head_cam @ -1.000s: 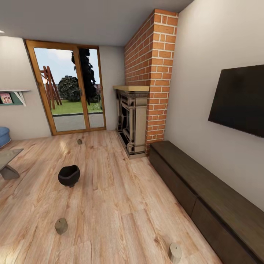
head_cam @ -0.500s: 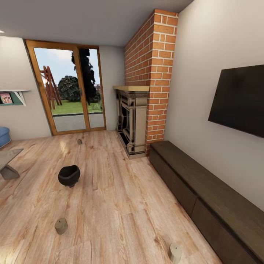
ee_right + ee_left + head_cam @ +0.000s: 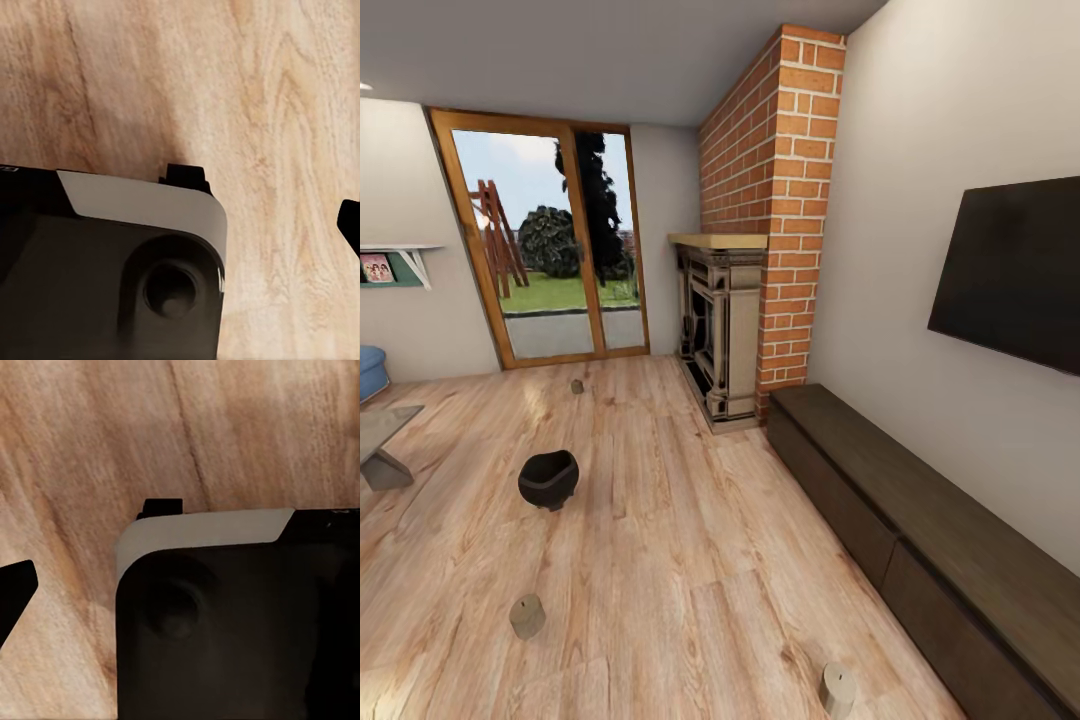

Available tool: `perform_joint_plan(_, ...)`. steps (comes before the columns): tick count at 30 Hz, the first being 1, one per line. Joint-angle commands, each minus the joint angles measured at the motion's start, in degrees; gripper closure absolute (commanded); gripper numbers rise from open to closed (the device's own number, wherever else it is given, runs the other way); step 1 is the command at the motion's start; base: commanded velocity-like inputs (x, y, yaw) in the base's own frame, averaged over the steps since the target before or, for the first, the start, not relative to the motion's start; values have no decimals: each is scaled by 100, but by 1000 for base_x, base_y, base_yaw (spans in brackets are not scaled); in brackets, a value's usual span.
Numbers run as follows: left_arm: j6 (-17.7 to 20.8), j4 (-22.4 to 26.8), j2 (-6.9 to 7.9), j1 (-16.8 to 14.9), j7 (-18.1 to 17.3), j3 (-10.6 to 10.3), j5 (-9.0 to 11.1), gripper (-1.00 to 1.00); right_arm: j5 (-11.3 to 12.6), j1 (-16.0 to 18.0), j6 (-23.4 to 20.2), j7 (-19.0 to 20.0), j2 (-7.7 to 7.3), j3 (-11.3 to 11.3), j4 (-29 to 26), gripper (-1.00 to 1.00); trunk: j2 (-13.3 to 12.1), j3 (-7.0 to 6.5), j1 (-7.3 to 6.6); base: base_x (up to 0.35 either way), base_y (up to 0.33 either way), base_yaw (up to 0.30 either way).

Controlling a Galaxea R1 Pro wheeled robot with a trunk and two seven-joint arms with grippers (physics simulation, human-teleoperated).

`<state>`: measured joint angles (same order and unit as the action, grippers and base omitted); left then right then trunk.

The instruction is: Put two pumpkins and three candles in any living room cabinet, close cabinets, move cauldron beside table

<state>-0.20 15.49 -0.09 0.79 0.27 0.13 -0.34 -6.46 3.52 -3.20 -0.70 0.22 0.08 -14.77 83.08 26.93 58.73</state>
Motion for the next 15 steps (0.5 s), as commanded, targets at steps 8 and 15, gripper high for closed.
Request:
perform_joint_plan(8,3,-3,13,3,6,17,48,-100,0,0,237,9,23,-6,34,-100,0,0,0,0,0,0)
perform_joint_plan(15,1,-11,18,3,0,14,44,-100,-41,0,241,8,14,8,35,-100,0,0,0,0,0,27)
